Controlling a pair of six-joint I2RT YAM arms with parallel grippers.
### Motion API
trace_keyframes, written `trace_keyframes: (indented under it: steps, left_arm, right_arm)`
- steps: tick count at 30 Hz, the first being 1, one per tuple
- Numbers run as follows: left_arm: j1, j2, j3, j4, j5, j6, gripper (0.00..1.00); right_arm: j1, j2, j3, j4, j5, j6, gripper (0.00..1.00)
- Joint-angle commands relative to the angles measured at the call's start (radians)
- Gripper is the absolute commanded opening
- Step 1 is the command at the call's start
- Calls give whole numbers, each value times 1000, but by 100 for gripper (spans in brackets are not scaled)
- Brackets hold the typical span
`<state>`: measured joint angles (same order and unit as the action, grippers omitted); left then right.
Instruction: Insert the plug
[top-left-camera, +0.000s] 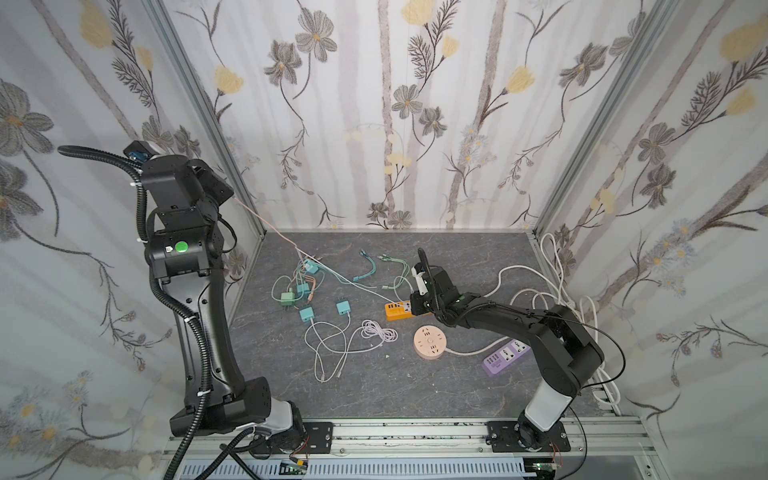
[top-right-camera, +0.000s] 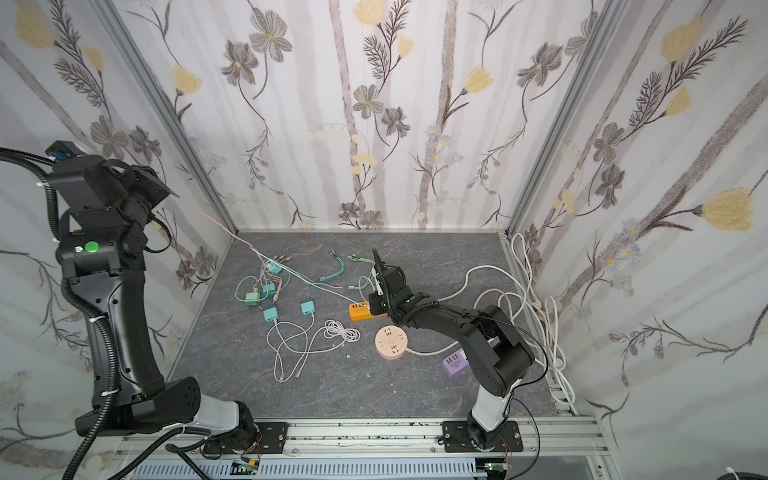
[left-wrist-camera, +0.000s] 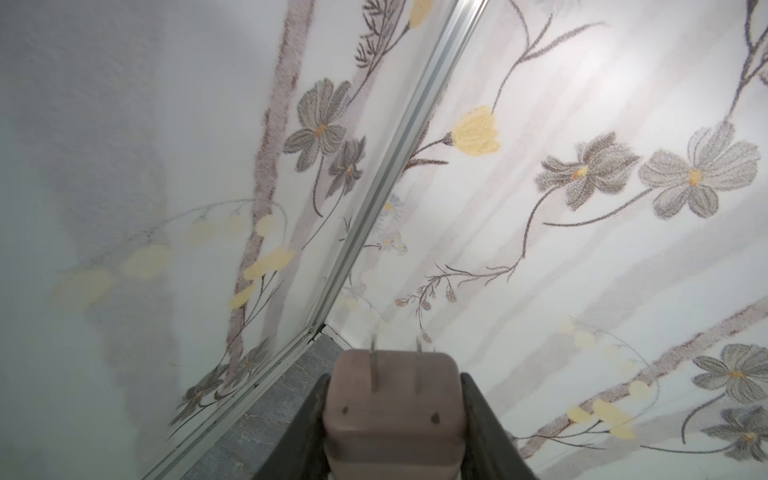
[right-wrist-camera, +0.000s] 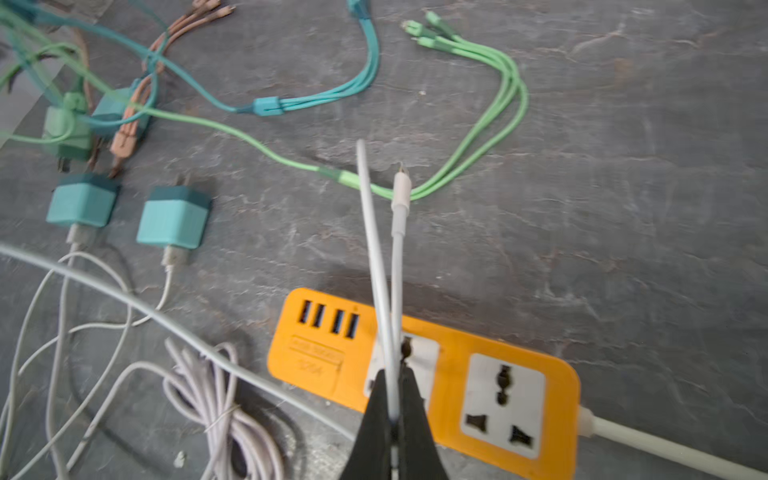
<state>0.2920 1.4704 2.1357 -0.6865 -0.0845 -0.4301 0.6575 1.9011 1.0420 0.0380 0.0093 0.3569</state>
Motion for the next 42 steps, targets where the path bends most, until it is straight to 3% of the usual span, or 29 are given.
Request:
trace_keyframes:
  steps: [1,4,7,11,13,15,18,25,29,37,42]
  left_arm:
    - [50,17,81,-27,25,-11,0]
    - [81,33,154,-62,92,-31,0]
    - [67,31,133,-40,282,-83,0]
    - [-57,24,49,-21,346,-67,0]
    - [-117,25,6,-8,361,-61,0]
    - [-164,38,-19,-1,371,-64,0]
    - [-231,61,-23,-5,356,-58,0]
    - [-336,124,24,-50,369,-65,0]
    - [-380,149,72,-110,377,-68,0]
    - [-451,134,-37,-150,372,-74,0]
    - [-474,140,-50,-155,397,-96,0]
  right_arm:
    - [-4,-14,6,15,-54,28,0]
    - [12,6,61,33,-141,-12,0]
    - [50,44,124,93,-315,-73,0]
    - [164,94,233,60,-535,-245,8]
    - [215,101,269,-4,-584,-349,19]
    - [240,100,288,-58,-594,-395,38]
    - [237,70,267,-27,-569,-362,63]
    - [242,112,319,139,-484,-206,99]
    - [240,177,397,269,-460,-126,99]
    - [206,175,412,525,-399,16,98]
    - [206,190,406,537,-280,16,99]
